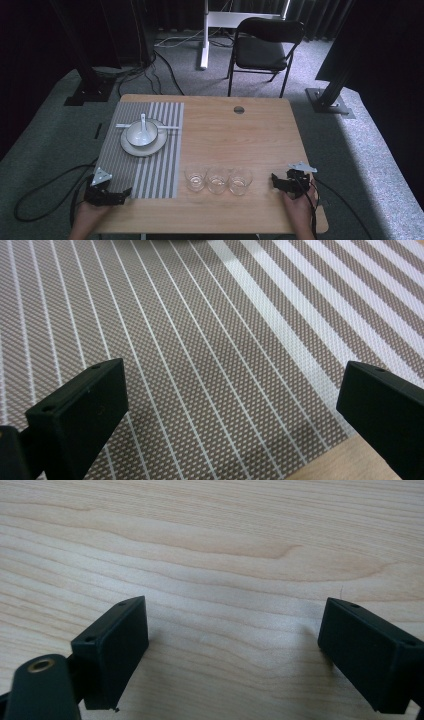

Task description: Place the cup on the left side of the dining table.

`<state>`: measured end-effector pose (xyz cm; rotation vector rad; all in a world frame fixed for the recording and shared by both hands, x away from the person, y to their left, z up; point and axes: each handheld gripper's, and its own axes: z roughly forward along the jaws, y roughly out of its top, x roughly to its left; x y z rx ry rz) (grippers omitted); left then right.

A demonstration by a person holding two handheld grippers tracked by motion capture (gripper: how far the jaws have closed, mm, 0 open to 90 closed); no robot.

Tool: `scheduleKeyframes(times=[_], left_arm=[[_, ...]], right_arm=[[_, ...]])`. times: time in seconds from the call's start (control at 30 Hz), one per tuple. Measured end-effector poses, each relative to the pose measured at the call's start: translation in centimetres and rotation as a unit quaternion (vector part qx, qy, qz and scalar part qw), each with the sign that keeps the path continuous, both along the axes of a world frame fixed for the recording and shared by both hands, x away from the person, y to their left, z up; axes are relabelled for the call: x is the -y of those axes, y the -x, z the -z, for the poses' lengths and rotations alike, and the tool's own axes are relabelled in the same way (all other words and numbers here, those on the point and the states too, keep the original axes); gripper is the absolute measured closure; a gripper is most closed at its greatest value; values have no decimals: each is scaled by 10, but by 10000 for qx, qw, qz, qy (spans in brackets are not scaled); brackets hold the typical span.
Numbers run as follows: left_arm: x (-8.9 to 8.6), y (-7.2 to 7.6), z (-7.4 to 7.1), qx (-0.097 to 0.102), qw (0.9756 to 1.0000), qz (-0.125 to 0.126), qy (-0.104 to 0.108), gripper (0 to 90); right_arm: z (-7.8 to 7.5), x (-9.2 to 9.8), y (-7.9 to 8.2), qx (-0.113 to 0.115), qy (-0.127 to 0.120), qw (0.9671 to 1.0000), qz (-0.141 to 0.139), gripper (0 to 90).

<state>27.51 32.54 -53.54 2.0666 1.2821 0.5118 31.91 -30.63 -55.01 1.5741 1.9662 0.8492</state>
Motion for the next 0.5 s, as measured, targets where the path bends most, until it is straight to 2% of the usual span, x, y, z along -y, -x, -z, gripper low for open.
scheduleKeyframes(times=[0.5], left_arm=[[20,-2,-3,39,9990,444,14,6]], right_arm=[[0,0,0,-1,0,10000,1,121]])
